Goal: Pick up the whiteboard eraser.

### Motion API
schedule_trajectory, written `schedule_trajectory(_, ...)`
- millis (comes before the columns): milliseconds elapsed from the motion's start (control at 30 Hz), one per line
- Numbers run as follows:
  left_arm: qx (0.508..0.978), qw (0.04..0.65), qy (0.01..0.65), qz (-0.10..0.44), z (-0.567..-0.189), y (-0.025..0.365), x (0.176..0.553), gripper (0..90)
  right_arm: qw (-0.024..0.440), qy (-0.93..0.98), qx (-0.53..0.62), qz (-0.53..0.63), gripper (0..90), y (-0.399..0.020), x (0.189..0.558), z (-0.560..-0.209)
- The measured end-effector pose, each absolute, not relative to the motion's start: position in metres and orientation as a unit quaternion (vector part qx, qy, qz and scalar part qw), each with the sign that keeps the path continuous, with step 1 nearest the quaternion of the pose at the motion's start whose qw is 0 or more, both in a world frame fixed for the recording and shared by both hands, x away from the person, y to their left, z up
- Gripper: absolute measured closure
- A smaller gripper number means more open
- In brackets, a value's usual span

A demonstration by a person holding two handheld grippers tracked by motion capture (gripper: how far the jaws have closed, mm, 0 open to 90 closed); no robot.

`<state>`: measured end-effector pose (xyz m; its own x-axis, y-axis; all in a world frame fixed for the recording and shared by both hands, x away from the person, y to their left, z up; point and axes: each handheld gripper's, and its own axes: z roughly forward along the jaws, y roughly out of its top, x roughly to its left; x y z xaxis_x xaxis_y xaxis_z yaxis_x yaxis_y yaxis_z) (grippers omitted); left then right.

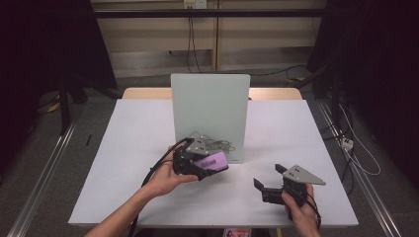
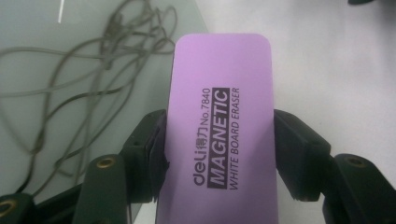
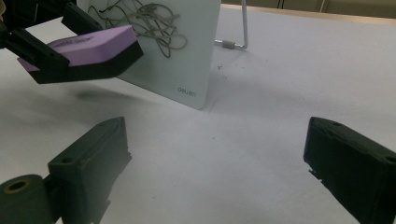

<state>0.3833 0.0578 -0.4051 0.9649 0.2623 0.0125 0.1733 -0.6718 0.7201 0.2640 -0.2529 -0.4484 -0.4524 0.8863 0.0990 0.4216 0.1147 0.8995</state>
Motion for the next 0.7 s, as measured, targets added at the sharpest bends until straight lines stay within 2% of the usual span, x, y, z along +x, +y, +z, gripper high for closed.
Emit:
schedule_trajectory(367,0.876,0.441,0.160,0.109,-0.392,0.085,0.380,40.1,0.248,0.704,0.464,0.476,6.4,-0.255,0.259,-0.447)
schedule_trajectory(700,0.850,0.480,0.180,0.124,-0.382,0.103,0.381,40.1,0.246,0.703,0.466,0.478,6.4,-0.255,0.261,-0.448)
